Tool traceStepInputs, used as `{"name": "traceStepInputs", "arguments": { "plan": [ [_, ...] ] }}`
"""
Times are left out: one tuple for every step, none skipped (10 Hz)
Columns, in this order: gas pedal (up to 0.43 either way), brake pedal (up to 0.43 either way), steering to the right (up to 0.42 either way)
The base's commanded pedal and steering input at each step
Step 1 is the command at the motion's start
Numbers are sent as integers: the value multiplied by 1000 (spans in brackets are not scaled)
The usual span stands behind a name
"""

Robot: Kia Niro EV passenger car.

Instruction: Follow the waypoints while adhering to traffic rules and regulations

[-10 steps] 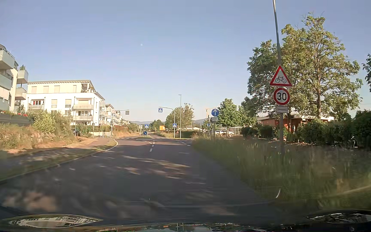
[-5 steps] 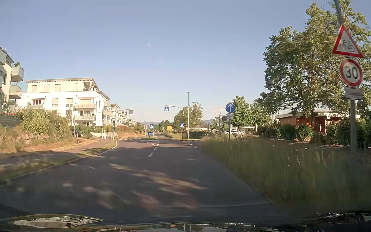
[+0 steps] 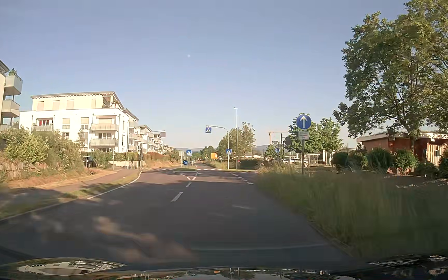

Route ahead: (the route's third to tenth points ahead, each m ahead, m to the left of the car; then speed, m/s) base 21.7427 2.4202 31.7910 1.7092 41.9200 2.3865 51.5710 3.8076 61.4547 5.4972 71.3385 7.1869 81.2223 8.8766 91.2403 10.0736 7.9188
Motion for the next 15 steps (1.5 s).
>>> {"name": "traceStepInputs", "arguments": {
  "plan": [
    [87, 0, -30],
    [87, 0, -30],
    [87, 0, -28],
    [87, 0, -26],
    [87, 0, -24],
    [87, 0, -22],
    [87, 0, -21],
    [87, 0, -20],
    [87, 0, -19],
    [87, 0, -19],
    [87, 0, -18],
    [87, 0, -17],
    [87, 0, -16],
    [87, 0, -14],
    [87, 0, -14]
  ]
}}
